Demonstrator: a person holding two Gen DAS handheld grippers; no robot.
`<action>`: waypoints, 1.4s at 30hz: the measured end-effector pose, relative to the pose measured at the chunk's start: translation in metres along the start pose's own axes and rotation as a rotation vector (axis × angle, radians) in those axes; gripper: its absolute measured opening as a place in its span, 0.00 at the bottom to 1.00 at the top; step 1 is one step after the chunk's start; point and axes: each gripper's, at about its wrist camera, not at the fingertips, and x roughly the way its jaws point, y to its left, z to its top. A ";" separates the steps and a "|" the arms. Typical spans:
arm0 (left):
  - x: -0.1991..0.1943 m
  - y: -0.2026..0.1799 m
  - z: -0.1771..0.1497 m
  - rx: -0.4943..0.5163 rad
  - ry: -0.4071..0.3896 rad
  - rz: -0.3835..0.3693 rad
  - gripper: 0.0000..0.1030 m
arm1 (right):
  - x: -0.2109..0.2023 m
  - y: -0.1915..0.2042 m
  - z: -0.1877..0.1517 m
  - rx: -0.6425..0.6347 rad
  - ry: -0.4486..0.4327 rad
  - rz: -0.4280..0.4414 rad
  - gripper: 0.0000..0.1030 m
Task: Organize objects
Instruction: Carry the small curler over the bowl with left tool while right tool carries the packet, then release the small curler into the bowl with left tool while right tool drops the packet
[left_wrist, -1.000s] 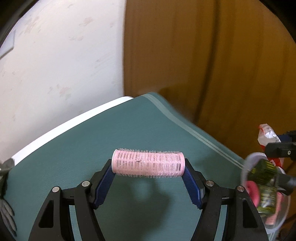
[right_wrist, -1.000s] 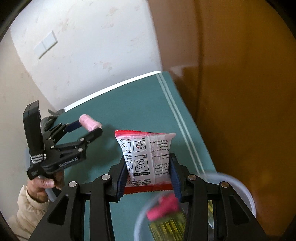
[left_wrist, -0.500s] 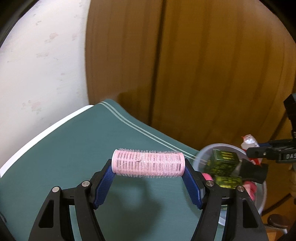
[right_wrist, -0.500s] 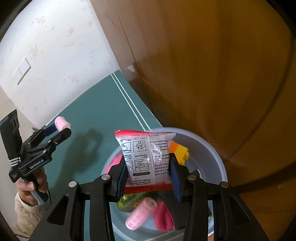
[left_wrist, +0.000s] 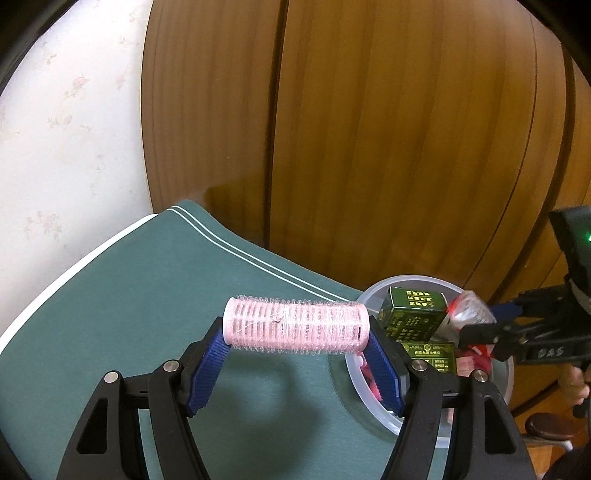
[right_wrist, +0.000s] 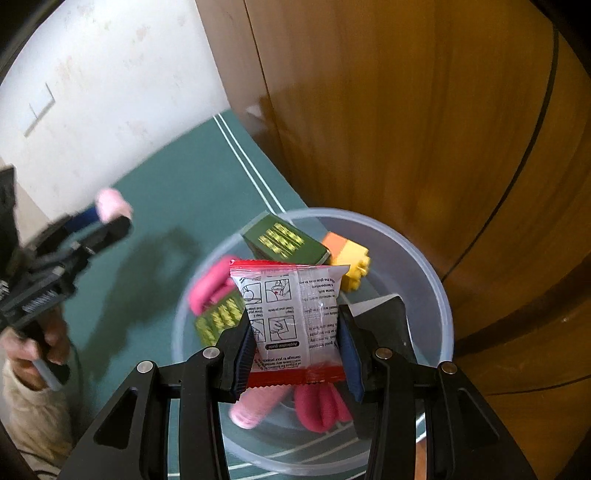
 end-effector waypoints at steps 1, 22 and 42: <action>0.000 0.000 0.000 -0.001 0.000 -0.007 0.72 | 0.003 0.002 -0.001 -0.003 0.007 -0.009 0.41; 0.002 -0.021 -0.006 0.005 0.042 -0.129 0.72 | -0.011 0.008 -0.012 -0.036 -0.080 -0.081 0.50; 0.010 -0.075 -0.019 0.080 0.103 -0.237 0.72 | -0.057 -0.013 -0.045 0.054 -0.269 0.001 0.50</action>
